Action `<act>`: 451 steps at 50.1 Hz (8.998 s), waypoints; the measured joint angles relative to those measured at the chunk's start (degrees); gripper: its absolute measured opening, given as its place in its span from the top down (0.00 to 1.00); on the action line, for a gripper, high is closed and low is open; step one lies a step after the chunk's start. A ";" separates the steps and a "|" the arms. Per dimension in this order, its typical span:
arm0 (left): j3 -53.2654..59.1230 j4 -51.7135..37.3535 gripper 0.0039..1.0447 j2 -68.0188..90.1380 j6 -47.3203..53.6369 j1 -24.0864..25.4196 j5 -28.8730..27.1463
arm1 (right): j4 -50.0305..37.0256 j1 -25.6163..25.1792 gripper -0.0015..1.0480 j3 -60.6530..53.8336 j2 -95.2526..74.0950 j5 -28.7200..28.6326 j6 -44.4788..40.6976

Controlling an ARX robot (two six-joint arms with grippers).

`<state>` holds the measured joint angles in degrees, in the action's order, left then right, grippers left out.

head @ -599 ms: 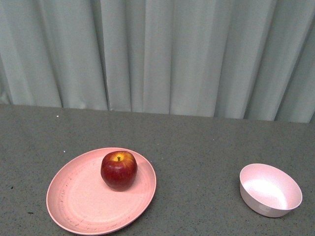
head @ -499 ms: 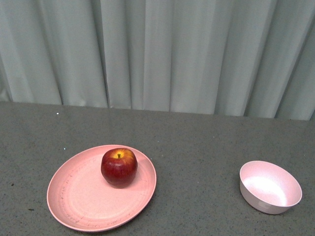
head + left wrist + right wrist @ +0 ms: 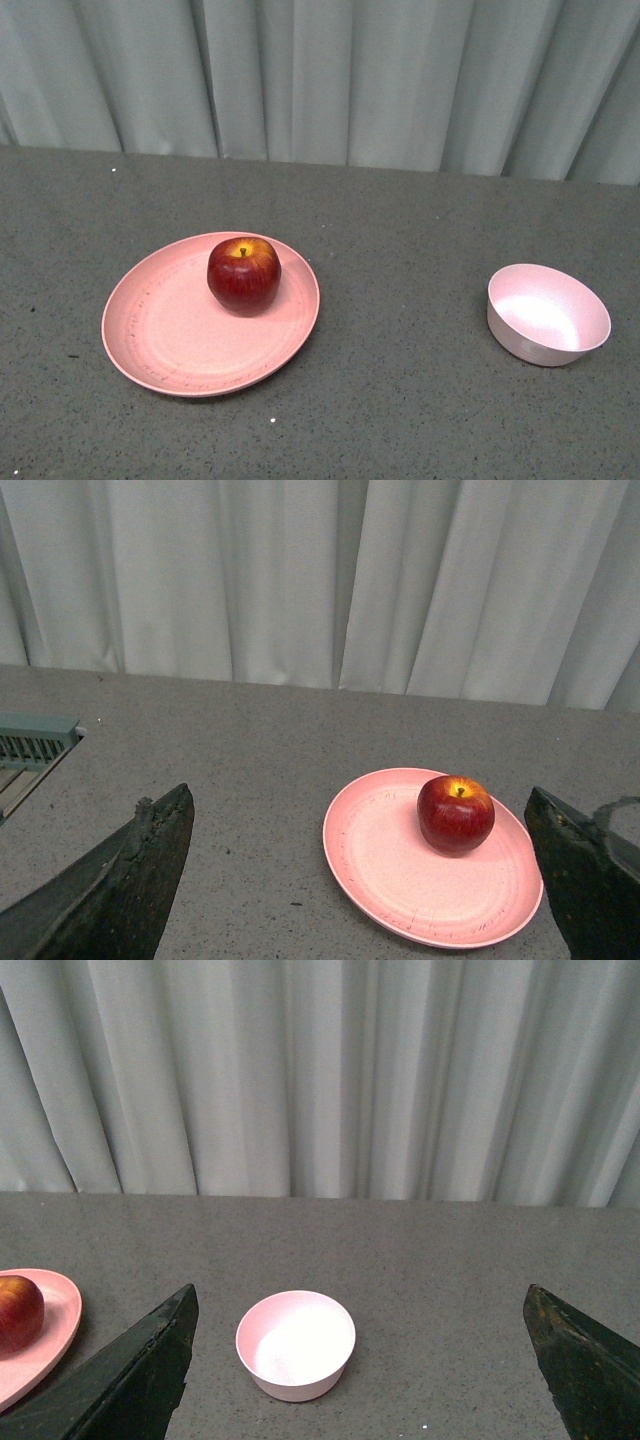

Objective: Move apple from plate to bowl

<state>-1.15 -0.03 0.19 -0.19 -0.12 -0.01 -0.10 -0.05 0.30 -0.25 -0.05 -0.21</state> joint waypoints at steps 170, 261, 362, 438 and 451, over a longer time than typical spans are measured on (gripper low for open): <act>0.00 0.00 0.06 0.00 0.00 0.00 0.00 | -3.30 9.38 0.78 62.82 -123.19 -2.12 -14.71; 0.00 0.00 0.06 0.00 0.00 0.00 -0.02 | 2.03 28.04 0.85 73.18 -125.98 -9.31 -11.96; 0.00 0.00 0.06 0.00 0.00 0.00 0.00 | -27.19 0.20 0.99 0.00 -27.26 0.11 -0.37; 0.00 0.00 0.06 0.00 0.00 0.00 0.00 | 0.02 0.20 0.42 0.04 0.00 0.00 -0.37; -2.10 4.83 0.06 10.36 -7.30 -4.09 -14.05 | 0.02 0.20 0.10 0.04 0.02 0.07 -0.33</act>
<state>-3.25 4.80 10.55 -7.49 -4.21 -14.06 -0.08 0.14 0.34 -0.23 0.01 -0.54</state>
